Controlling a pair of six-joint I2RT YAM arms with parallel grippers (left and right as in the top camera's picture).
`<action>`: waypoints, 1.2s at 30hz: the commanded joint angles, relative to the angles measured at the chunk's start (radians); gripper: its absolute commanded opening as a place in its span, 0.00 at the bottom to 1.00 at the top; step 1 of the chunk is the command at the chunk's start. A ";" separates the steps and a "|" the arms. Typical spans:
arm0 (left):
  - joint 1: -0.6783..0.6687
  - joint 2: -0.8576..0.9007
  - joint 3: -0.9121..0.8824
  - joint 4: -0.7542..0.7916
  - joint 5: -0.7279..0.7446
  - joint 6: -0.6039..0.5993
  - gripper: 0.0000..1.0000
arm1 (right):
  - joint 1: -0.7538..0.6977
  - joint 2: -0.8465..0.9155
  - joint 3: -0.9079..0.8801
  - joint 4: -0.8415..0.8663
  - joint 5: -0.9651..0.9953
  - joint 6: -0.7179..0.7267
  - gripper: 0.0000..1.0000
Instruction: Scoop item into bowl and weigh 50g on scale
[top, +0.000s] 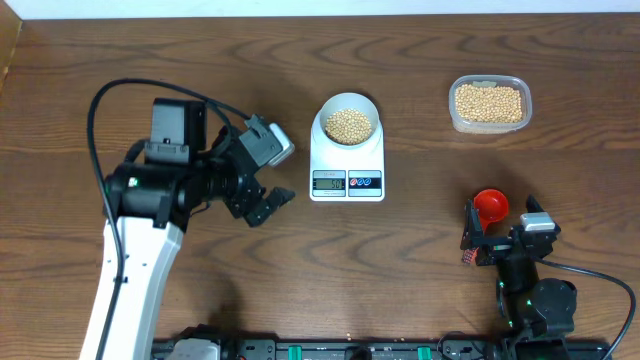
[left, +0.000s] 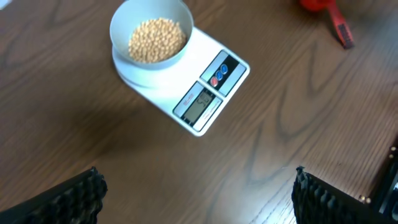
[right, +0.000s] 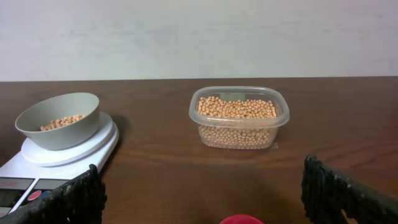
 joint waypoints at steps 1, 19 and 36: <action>0.002 -0.071 -0.058 0.013 0.051 0.002 0.98 | 0.009 -0.010 -0.002 -0.006 0.001 -0.012 0.99; 0.003 -0.468 -0.483 0.482 0.050 -0.338 0.98 | 0.009 -0.010 -0.002 -0.005 0.001 -0.012 0.99; 0.093 -0.937 -0.911 0.757 -0.189 -0.908 0.98 | 0.009 -0.010 -0.002 -0.005 0.001 -0.012 0.99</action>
